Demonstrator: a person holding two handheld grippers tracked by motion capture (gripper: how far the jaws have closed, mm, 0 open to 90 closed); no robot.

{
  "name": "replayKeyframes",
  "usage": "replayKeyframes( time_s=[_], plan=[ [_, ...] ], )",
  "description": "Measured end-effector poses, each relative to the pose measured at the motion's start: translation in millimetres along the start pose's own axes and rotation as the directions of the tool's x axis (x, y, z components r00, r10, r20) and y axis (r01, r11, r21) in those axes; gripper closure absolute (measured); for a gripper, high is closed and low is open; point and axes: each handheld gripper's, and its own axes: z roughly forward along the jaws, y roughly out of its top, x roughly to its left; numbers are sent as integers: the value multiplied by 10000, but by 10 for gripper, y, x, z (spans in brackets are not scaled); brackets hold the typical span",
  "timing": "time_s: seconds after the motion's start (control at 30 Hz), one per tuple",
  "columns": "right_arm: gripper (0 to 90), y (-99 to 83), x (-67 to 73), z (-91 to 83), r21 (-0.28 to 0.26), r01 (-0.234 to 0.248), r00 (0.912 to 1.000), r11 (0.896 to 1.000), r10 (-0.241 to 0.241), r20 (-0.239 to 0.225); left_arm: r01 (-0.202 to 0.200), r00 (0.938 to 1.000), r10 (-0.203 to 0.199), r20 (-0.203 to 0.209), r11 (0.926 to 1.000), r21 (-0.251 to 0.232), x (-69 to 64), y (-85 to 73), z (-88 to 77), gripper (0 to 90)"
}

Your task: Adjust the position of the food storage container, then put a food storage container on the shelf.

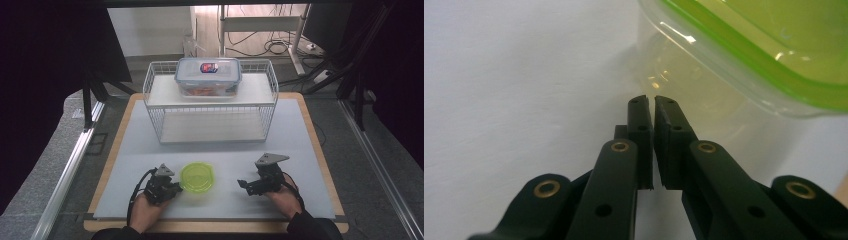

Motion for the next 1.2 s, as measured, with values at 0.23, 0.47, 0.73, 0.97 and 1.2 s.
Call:
replayKeyframes(
  time_s=[0.23,0.47,0.73,0.97,1.2],
  plan=[
    [37,-1,2,3,58,-6,10000,10000,6,-7,-624,9978,621,229,9980,111,-186,63,88,844],
    [37,-5,-2,6,69,-22,10000,10000,22,-51,-737,9973,738,-54,9971,201,-150,47,47,702],
    [36,-5,7,4,-57,-189,9996,9998,188,-194,-1060,9904,1025,-924,9938,-347,-35,-79,-155,241],
    [0,36,27,1,-212,-675,9975,9975,671,-203,-730,9941,660,-862,9941,-802,16,-154,-253,66],
    [0,171,53,-26,-98,-1043,9922,9945,1033,-691,-766,9932,628,-983,9866,-1441,17,-243,-382,45]
  ],
)
